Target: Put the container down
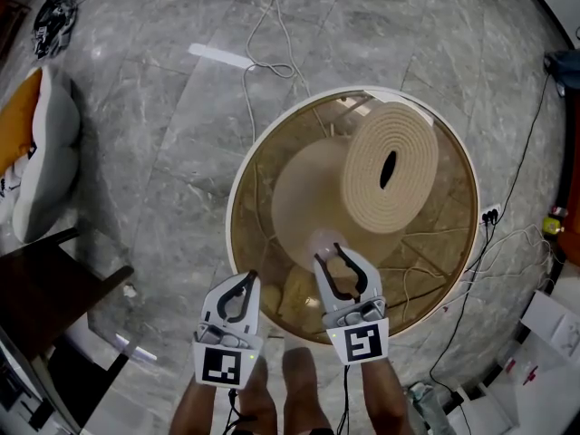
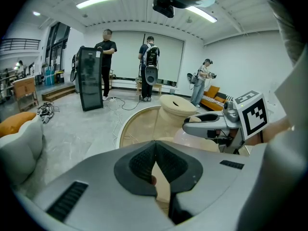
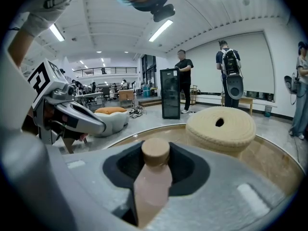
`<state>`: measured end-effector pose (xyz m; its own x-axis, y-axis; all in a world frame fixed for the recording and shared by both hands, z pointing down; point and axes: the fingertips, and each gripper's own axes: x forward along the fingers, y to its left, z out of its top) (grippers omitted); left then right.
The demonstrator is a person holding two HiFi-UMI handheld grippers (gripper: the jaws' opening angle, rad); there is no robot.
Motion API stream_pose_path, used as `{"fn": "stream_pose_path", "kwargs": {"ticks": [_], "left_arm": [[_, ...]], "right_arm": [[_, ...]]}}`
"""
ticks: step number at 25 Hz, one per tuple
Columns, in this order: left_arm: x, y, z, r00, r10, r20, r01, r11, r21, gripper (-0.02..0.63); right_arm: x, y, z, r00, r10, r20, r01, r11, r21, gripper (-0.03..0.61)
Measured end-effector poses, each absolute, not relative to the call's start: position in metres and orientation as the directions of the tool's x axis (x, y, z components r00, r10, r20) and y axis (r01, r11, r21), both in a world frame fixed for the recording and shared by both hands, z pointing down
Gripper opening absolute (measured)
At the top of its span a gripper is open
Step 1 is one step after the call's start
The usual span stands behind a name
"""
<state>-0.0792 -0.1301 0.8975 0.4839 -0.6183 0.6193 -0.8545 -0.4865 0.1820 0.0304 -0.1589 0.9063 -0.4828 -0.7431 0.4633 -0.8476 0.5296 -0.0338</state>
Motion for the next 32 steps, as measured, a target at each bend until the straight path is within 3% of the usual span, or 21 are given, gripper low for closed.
{"fn": "stream_pose_path", "kwargs": {"ticks": [14, 32], "left_arm": [[-0.077, -0.139, 0.864, 0.496, -0.637, 0.59, -0.845, -0.511, 0.159, 0.017], [-0.059, -0.174, 0.66, 0.547, -0.716, 0.433, -0.807, -0.589, 0.044, 0.017]], "right_arm": [[0.031, -0.165, 0.871, -0.472, -0.769, 0.431, -0.863, 0.503, -0.048, 0.155], [0.055, -0.177, 0.674, -0.404, -0.848, 0.343, -0.906, 0.423, -0.019, 0.153]]}}
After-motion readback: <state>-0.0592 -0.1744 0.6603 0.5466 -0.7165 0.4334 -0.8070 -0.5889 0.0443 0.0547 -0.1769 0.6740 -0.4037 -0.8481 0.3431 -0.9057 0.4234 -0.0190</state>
